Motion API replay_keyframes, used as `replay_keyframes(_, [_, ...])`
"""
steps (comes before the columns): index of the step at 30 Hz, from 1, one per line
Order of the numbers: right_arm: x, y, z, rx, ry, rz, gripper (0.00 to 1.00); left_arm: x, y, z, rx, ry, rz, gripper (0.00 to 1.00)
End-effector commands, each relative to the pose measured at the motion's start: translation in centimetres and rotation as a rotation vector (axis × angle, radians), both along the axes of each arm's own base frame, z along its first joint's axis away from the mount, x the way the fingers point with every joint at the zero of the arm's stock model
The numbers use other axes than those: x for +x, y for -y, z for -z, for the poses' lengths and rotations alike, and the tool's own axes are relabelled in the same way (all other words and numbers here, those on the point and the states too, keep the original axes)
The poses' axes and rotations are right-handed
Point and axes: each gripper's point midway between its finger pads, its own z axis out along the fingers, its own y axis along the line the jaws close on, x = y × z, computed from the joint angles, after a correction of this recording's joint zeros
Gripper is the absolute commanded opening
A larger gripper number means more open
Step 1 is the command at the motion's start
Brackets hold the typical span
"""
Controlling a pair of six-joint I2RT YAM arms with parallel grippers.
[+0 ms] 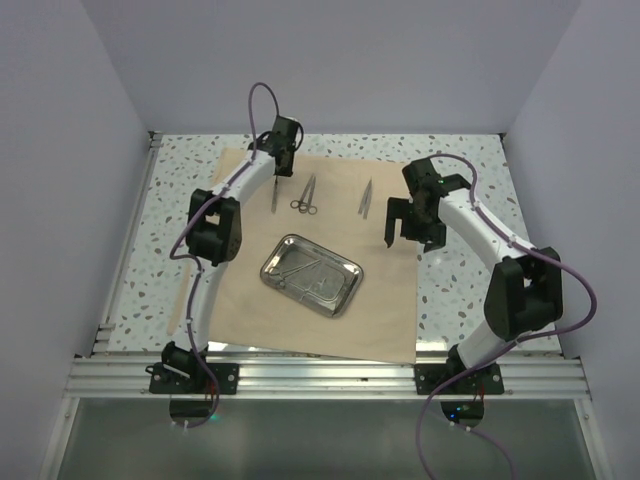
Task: Open and lay out the surgical kit
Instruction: Place the medical item in the surgical kit, then pick up the medical item from the container.
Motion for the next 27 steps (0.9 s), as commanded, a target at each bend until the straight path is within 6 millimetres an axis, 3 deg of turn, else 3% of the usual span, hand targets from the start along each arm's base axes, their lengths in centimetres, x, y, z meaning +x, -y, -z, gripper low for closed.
replay_keyframes(1, [0.8, -0.1, -0.8, -0.003, 0.025, 0.0, 0.96, 3.0, -2.2, -3.2, 0.051, 0.136, -0.066, 0.46])
replay_keyframes(4, [1.0, -0.3, -0.8, 0.002, 0.026, -0.001, 0.96, 2.5, -2.8, -3.7, 0.059, 0.122, -0.074, 0.87])
replay_keyframes(5, [1.2, -0.4, -0.8, 0.008, 0.029, -0.003, 0.96, 2.2, -2.6, -4.0, 0.048, 0.113, -0.066, 0.89])
replay_keyframes(9, [1.3, -0.7, -0.8, 0.021, 0.031, -0.006, 0.96, -1.3, -1.6, -6.4, -0.04, 0.084, -0.013, 0.83])
replay_keyframes(10, [1.4, -0.8, -0.8, 0.024, 0.034, -0.005, 0.95, -3.9, -1.0, -7.3, -0.06, 0.07, 0.025, 0.8])
replay_keyframes(12, [1.4, -1.0, -0.5, 0.037, 0.035, -0.008, 0.96, -6.4, 1.2, -8.4, -0.142, 0.062, 0.13, 0.79])
replay_keyframes(13, [1.4, -1.0, -0.3, 0.039, 0.034, -0.005, 0.95, -9.3, 2.2, -8.9, -0.158, 0.044, 0.199, 0.79])
replay_keyframes(15, [1.4, -1.3, 0.1, 0.047, 0.03, -0.008, 0.95, -12.6, 5.1, -9.4, -0.246, 0.022, 0.356, 0.8])
replay_keyframes(16, [1.4, -1.3, 0.2, 0.053, 0.027, -0.005, 0.95, -15.8, 6.3, -9.2, -0.252, -0.003, 0.443, 0.82])
replay_keyframes(18, [1.5, -1.5, 0.3, 0.063, 0.038, -0.007, 0.95, -18.9, 8.0, -8.9, -0.281, -0.02, 0.547, 0.85])
replay_keyframes(19, [1.5, -1.6, 0.2, 0.067, 0.041, -0.007, 0.95, -21.1, 8.5, -7.7, -0.274, -0.056, 0.587, 0.86])
replay_keyframes(22, [1.4, -1.7, 0.3, 0.077, 0.045, -0.008, 0.95, -24.5, 9.2, -5.6, -0.317, -0.148, 0.647, 0.84])
replay_keyframes(24, [1.2, -1.7, 0.1, 0.08, 0.052, -0.008, 0.95, -25.8, 9.7, -4.7, -0.332, -0.17, 0.677, 0.83])
replay_keyframes(27, [0.7, -1.3, 0.1, 0.071, 0.05, -0.009, 0.95, -25.8, 9.6, -3.6, -0.306, -0.186, 0.665, 0.79])
